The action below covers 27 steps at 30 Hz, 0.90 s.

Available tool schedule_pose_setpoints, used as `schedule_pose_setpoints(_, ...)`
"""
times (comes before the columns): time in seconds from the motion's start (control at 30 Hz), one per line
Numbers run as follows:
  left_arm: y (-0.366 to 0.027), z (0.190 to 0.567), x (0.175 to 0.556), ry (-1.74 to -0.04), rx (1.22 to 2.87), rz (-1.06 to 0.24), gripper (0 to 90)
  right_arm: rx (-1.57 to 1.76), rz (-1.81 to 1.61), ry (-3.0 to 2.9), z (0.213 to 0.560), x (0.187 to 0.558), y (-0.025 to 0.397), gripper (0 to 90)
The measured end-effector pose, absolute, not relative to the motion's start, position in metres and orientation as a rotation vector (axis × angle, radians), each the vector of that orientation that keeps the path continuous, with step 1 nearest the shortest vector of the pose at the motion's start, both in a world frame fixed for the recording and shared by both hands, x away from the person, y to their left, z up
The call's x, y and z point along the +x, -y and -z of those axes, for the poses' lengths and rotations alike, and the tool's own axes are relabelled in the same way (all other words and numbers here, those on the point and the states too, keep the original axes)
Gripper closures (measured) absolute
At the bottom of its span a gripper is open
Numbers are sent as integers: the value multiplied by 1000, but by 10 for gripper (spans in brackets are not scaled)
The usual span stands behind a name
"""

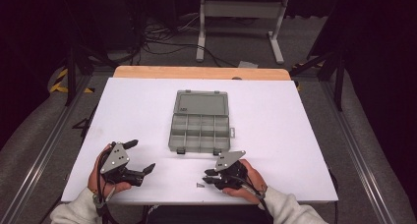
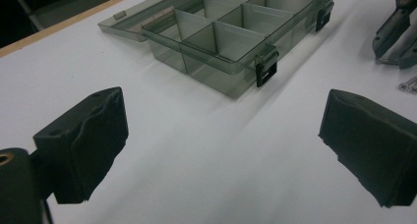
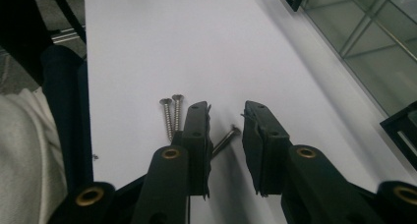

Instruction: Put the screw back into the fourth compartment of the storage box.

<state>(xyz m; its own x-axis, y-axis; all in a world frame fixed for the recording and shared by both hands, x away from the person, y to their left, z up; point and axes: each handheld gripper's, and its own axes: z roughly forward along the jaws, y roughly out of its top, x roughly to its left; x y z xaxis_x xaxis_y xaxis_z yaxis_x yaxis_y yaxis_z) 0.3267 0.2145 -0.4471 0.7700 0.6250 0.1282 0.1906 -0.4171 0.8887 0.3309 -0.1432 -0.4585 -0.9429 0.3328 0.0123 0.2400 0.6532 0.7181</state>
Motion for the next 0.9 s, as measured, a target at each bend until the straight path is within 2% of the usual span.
schedule_pose_setpoints(0.13, -214, 446, 326, -608, 1982, -558, 51, 465, -1144, -2738, 458, 330, 141, 771)
schedule_pose_setpoints(0.3, -215, 447, 326, -612, 1975, -557, 52, 467, -1138, -2730, 458, 331, 141, 884)
schedule_pose_setpoints(0.63, -215, 446, 325, -608, 1969, -559, 50, 468, -1147, -2718, 456, 332, 143, 886)
schedule_pose_setpoints(0.9, -217, 444, 326, -609, 1955, -568, 48, 470, -1190, -2640, 440, 336, 153, 887)
